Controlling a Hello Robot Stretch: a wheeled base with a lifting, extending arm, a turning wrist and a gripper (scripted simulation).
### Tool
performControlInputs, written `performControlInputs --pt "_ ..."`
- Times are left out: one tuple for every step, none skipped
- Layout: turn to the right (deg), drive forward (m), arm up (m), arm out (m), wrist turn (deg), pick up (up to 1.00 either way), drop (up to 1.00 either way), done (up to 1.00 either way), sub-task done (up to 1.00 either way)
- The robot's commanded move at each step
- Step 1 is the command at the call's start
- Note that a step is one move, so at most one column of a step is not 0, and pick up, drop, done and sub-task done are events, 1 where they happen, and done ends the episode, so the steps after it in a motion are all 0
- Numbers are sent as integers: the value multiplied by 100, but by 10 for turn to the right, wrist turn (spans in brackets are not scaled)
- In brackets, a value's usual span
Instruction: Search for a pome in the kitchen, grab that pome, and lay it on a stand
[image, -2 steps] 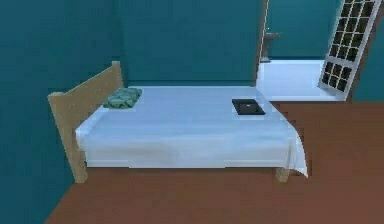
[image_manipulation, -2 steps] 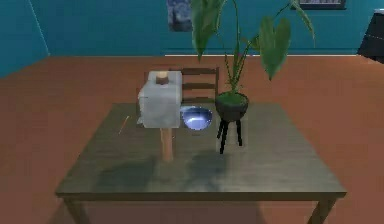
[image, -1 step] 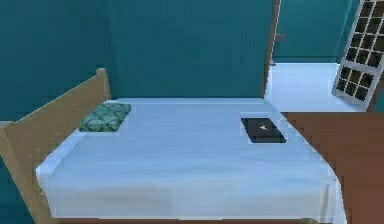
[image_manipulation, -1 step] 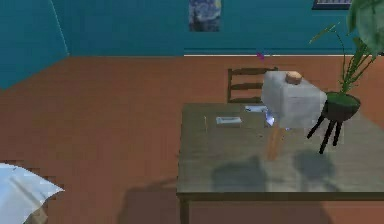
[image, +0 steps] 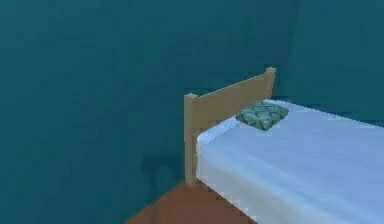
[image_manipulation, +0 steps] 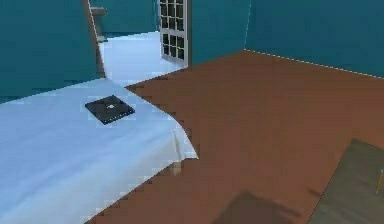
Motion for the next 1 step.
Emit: performControlInputs --pt "-450 0 0 0 0 0 0 0 0"
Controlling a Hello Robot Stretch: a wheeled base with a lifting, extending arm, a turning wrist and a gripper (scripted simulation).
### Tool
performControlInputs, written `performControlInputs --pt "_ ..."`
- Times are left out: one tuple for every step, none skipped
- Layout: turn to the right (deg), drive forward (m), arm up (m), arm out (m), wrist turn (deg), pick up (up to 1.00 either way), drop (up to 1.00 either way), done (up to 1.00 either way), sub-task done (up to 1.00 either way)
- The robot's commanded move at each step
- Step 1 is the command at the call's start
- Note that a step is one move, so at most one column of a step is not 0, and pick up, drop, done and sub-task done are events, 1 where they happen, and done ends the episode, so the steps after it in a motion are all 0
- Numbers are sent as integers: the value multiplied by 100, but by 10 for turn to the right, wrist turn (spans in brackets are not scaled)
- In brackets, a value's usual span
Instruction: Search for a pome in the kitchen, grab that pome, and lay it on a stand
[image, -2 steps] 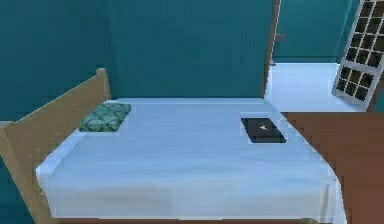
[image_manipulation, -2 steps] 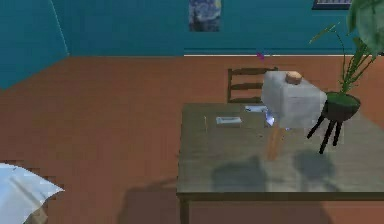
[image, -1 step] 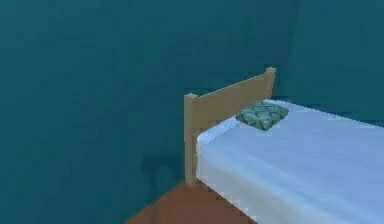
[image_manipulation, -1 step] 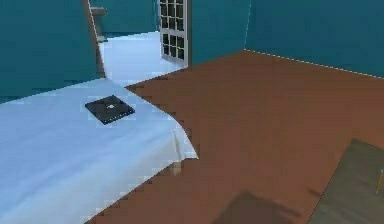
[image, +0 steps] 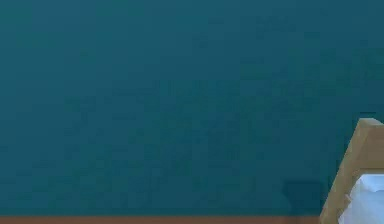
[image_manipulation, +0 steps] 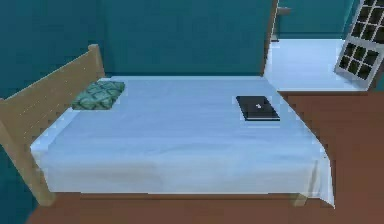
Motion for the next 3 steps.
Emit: performControlInputs --pt "-450 0 0 0 0 0 0 0 0" --pt "-360 0 0 0 0 0 0 0 0" --pt "0 100 0 0 0 0 0 0 0"
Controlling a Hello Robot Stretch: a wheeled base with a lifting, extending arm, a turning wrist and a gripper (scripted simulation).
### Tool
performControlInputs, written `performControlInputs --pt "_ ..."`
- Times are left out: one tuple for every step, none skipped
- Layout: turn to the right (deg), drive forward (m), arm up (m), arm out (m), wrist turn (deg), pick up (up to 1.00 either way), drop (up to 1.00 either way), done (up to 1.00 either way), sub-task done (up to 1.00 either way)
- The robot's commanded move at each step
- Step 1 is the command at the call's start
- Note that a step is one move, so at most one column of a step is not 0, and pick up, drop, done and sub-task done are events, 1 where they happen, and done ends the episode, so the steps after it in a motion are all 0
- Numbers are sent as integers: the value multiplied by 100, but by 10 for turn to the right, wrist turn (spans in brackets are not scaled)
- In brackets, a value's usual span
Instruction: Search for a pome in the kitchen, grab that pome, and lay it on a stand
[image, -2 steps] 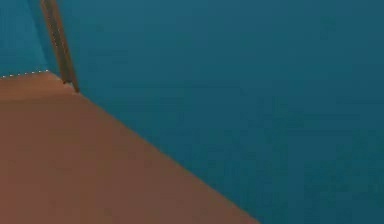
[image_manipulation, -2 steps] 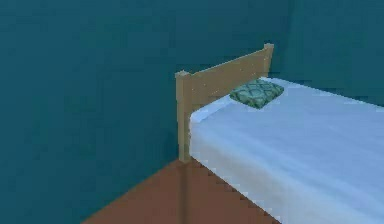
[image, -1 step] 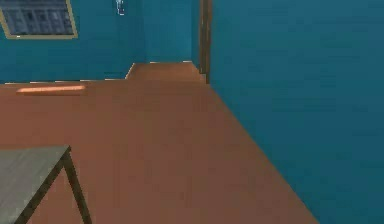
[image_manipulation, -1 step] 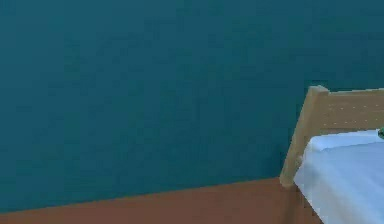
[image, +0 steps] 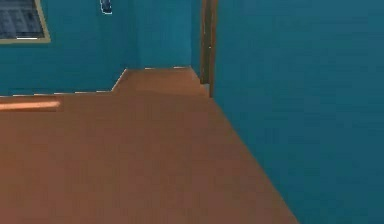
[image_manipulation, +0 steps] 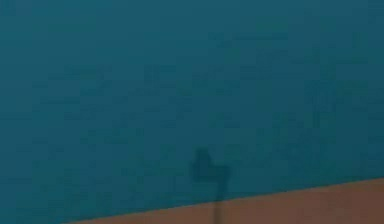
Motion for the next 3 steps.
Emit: performControlInputs --pt "-30 0 0 0 0 0 0 0 0" --pt "0 100 0 0 0 0 0 0 0" --pt "0 100 0 0 0 0 0 0 0"
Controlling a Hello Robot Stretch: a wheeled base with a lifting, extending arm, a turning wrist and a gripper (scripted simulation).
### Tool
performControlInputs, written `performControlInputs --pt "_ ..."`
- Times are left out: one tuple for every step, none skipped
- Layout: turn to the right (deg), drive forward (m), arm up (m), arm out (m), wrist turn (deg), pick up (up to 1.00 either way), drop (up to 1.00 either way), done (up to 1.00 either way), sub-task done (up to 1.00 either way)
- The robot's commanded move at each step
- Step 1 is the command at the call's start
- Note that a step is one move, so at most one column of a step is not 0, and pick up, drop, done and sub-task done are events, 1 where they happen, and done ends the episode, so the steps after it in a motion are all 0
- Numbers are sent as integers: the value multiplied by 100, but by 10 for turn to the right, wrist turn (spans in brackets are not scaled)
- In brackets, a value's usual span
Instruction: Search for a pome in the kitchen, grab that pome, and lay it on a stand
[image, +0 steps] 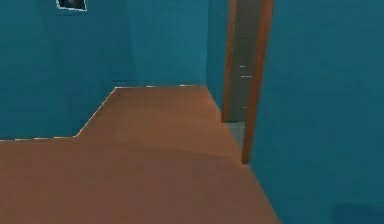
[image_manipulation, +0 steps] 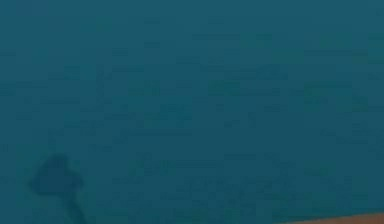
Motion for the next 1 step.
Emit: performControlInputs --pt "0 100 0 0 0 0 0 0 0"
